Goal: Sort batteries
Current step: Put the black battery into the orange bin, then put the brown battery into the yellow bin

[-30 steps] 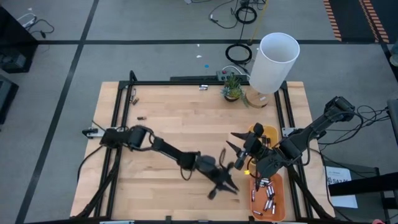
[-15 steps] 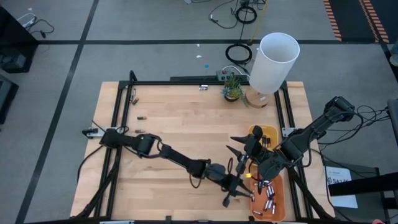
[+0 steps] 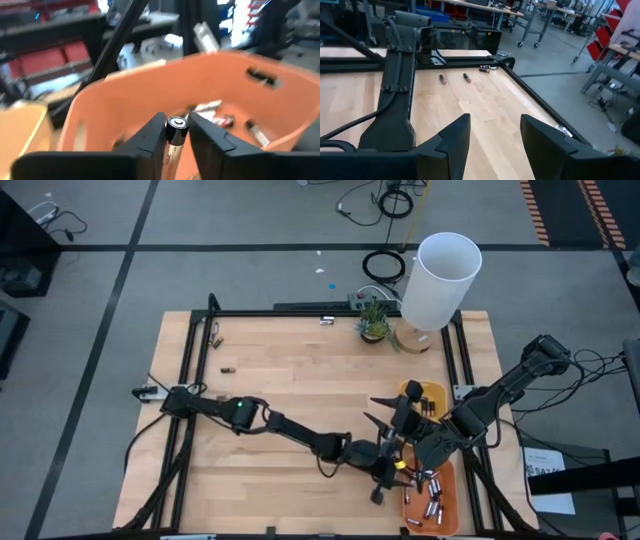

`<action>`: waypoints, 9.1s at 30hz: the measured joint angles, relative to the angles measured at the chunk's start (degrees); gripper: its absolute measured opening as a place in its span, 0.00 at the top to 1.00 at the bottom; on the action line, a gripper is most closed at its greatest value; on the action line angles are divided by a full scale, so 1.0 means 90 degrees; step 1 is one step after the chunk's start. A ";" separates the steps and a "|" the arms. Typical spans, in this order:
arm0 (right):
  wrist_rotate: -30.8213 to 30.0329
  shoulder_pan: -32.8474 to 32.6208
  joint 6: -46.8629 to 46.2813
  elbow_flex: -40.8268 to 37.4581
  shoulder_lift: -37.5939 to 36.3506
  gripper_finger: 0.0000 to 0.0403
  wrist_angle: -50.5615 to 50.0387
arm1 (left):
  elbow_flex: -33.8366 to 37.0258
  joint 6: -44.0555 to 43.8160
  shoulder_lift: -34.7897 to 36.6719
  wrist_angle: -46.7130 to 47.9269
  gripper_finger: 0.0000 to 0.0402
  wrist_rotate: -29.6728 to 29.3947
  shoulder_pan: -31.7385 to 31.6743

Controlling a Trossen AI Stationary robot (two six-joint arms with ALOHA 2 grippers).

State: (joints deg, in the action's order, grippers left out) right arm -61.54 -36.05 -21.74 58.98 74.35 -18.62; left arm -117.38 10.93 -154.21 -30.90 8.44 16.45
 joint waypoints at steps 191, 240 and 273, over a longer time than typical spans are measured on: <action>-0.1887 0.0959 -0.0012 0.0364 -0.0393 0.59 -0.1772 | 0.1049 -0.0416 0.1858 0.2788 0.55 0.0681 -0.2200; -0.0120 0.0038 -0.3206 0.0357 -0.0272 0.59 -0.3401 | 0.7614 0.0060 0.6470 1.0429 0.55 -0.2724 -0.4990; 0.0217 -0.0007 -0.3344 0.0357 -0.0121 0.59 -0.3091 | 0.7544 0.0846 0.5914 1.0032 0.88 -0.2534 -0.5199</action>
State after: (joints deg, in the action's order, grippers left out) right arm -59.59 -36.12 -51.83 62.19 73.25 -46.44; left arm -49.49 18.54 -100.99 59.39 -14.37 -30.35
